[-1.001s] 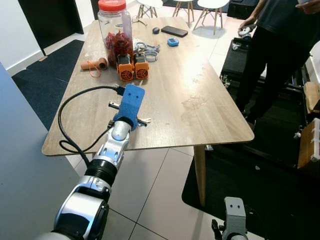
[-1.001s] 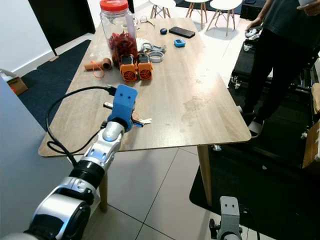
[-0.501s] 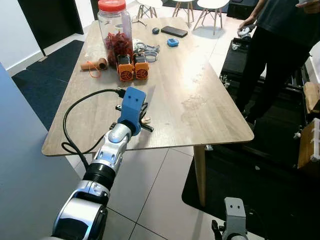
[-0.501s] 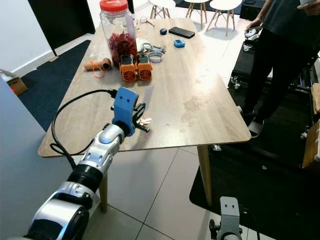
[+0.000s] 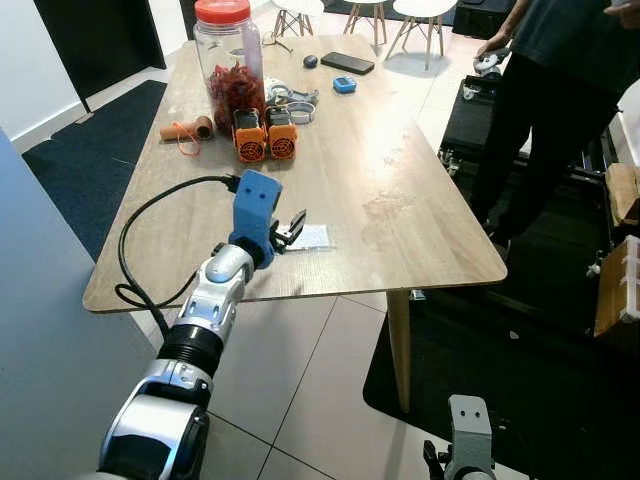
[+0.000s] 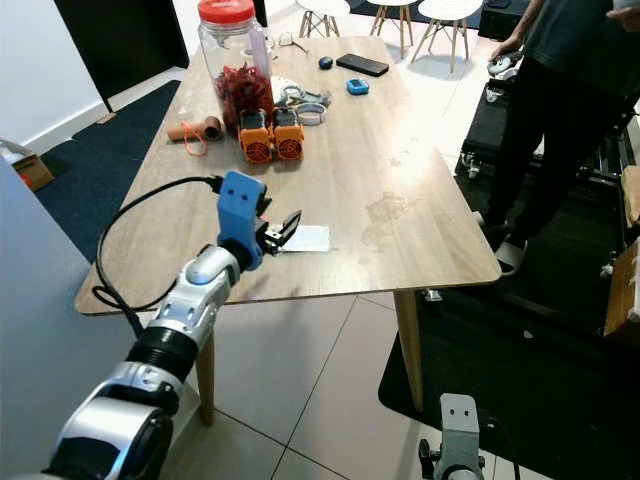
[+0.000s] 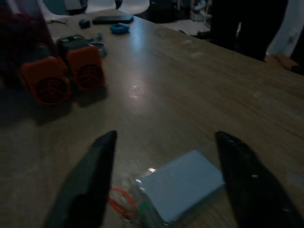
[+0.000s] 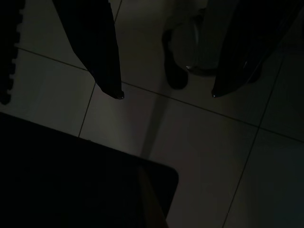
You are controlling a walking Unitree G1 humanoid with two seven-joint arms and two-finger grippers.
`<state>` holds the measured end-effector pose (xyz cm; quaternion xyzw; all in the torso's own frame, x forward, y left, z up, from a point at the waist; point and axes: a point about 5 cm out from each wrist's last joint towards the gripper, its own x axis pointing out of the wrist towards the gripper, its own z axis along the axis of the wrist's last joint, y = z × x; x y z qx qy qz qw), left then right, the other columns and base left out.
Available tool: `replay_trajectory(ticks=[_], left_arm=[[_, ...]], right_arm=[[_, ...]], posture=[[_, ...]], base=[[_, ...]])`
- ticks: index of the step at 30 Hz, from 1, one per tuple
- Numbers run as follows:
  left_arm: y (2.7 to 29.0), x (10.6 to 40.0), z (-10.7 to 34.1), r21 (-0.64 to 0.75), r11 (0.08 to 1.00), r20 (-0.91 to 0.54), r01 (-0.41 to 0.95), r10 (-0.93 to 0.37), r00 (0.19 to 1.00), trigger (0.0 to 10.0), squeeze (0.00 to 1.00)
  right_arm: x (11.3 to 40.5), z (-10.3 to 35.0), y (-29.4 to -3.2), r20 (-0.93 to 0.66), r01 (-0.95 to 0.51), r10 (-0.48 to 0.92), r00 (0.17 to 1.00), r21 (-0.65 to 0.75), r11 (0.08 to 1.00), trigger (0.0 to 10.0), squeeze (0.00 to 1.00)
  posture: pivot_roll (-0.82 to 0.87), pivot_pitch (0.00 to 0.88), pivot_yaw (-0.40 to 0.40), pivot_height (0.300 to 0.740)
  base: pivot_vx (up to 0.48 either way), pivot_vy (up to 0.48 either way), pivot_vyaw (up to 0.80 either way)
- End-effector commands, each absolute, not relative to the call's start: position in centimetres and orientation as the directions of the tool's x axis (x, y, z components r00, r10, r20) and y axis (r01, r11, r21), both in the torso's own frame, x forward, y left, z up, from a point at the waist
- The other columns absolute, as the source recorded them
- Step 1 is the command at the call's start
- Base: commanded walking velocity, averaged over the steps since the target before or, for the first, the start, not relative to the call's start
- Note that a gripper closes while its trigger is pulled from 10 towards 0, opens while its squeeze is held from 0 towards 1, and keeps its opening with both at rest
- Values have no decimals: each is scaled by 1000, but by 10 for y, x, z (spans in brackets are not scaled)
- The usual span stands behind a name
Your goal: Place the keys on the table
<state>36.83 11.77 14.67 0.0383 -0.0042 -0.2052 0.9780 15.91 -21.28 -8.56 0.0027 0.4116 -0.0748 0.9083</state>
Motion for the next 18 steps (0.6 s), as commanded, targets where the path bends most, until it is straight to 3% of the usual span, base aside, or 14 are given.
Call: replay_trajectory(ticks=[1,4,5,6,7,8,9,10,11,12,14,16,18], left_arm=[[139,372,151,41,923,12,382,-383,924,10000,1000],[150,368,153,-133,854,53,503,-501,864,10000,1000],[150,368,153,-133,854,53,503,-501,864,10000,1000],[150,362,152,-195,781,69,593,-592,803,10000,180],[150,362,152,-195,781,69,593,-592,803,10000,180],[152,348,149,-247,649,91,720,-724,684,10000,0],[156,331,142,-277,505,86,818,-834,544,10000,0],[156,331,142,-277,505,86,818,-834,544,10000,0],[160,316,136,-300,394,69,869,-899,432,10000,0],[160,316,136,-300,394,69,869,-899,432,10000,0],[171,291,120,-360,263,4,895,-959,283,10000,0],[179,276,107,-390,217,-58,895,-976,211,10000,0],[185,268,90,-367,245,-169,897,-966,194,10000,0]], right_arm=[[156,-87,-213,-754,145,-138,642,-57,988,10000,0],[157,-86,-214,-753,144,-137,643,-58,988,10000,0],[157,-86,-214,-753,144,-137,643,-58,988,10000,0],[157,-86,-214,-753,142,-137,643,-58,988,10000,0],[157,-86,-214,-753,142,-137,643,-58,988,10000,0],[157,-86,-214,-753,141,-136,643,-58,988,10000,0],[157,-86,-214,-753,140,-135,644,-58,988,10000,0],[157,-86,-214,-753,140,-135,644,-58,988,10000,0],[158,-86,-214,-752,140,-135,645,-58,988,10000,0],[158,-86,-214,-752,140,-135,645,-58,988,10000,0],[158,-86,-214,-752,141,-136,645,-58,988,10000,0],[157,-86,-214,-752,140,-136,644,-59,988,10000,0],[157,-86,-214,-753,138,-135,644,-59,989,10000,0]], posture=[[18,43,6,740],[22,43,2,740],[22,43,2,740],[22,43,2,740],[22,43,2,740],[21,42,1,740],[21,42,1,740],[21,42,1,740],[20,42,3,740],[20,42,3,740],[21,44,0,740],[22,45,-1,740],[25,45,-3,740]], base=[[0,0,0],[0,0,0],[0,0,0],[0,0,0],[0,0,0],[0,0,0],[0,0,0],[0,0,0],[0,0,0],[0,0,0],[0,0,0],[0,0,0],[0,0,0]])
